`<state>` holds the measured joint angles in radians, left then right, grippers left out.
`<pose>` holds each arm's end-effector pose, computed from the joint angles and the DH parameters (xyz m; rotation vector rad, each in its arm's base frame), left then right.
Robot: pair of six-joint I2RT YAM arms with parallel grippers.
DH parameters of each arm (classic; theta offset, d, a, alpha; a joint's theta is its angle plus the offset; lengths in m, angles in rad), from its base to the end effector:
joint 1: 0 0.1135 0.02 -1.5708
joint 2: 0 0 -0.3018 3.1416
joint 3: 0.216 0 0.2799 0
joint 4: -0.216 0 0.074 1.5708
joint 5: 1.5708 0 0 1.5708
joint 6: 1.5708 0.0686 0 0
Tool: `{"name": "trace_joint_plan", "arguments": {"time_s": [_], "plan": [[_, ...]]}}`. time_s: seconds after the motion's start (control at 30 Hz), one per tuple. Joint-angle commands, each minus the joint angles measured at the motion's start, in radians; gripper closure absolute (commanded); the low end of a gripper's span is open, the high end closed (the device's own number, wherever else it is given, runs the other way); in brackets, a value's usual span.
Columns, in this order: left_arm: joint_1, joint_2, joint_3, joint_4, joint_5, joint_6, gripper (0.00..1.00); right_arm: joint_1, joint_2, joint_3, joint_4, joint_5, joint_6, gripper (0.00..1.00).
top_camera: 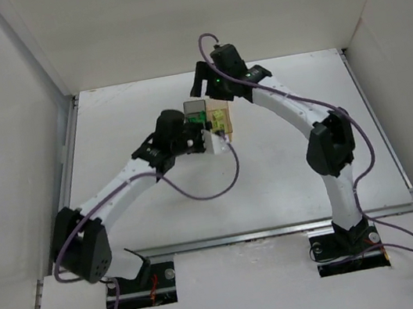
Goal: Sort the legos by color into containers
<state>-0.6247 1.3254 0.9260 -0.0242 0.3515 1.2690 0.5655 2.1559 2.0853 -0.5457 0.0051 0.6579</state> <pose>0.2685 -0.2227 0.2983 1.7175 0.9601 0.0706 0.4899 0.3105 0.3232 0.1079 2.2685 0.6697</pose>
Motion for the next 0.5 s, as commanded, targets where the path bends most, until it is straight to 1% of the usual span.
{"name": "trace_joint_plan", "arguments": {"time_s": [0.0, 0.03, 0.07, 0.1, 0.17, 0.2, 0.23, 0.27, 0.33, 0.37, 0.4, 0.43, 0.47], "plan": [[0.049, 0.120, 0.228, -0.016, 0.147, -0.428, 1.00, -0.070, -0.218, -0.094, 0.044, 0.053, -0.050, 0.11], [0.062, 0.192, 0.305, -0.016, 0.212, -0.492, 1.00, -0.084, -0.247, -0.132, 0.056, 0.062, -0.050, 0.11], [0.071, 0.225, 0.335, -0.016, 0.242, -0.596, 1.00, -0.111, -0.275, -0.169, 0.056, 0.078, -0.060, 0.11], [0.086, 0.254, 0.361, 0.013, 0.266, -0.647, 1.00, -0.125, -0.303, -0.239, 0.067, 0.078, -0.060, 0.11], [0.095, 0.340, 0.420, 0.049, 0.296, -0.762, 1.00, -0.151, -0.372, -0.306, 0.078, 0.078, -0.060, 0.11], [0.106, 0.372, 0.444, 0.059, 0.296, -0.872, 1.00, -0.171, -0.390, -0.333, 0.078, 0.088, -0.060, 0.11], [0.106, 0.405, 0.470, 0.060, 0.313, -0.925, 1.00, -0.180, -0.409, -0.382, 0.078, 0.099, -0.070, 0.11], [0.120, 0.476, 0.529, 0.060, 0.340, -0.975, 1.00, -0.181, -0.436, -0.401, 0.078, 0.099, -0.079, 0.11], [0.135, 0.549, 0.591, 0.060, 0.349, -1.086, 1.00, -0.193, -0.456, -0.439, 0.078, 0.108, -0.090, 0.11], [0.152, 0.582, 0.618, 0.060, 0.349, -1.190, 1.00, -0.202, -0.467, -0.439, 0.078, 0.108, -0.102, 0.11], [0.167, 0.641, 0.666, 0.060, 0.359, -1.239, 0.99, -0.202, -0.467, -0.450, 0.078, 0.108, -0.103, 0.11], [0.168, 0.662, 0.681, 0.060, 0.350, -1.281, 0.96, -0.202, -0.467, -0.450, 0.078, 0.117, -0.115, 0.11], [0.168, 0.678, 0.692, 0.060, 0.350, -1.310, 0.86, -0.202, -0.476, -0.450, 0.078, 0.118, -0.115, 0.11]]}}
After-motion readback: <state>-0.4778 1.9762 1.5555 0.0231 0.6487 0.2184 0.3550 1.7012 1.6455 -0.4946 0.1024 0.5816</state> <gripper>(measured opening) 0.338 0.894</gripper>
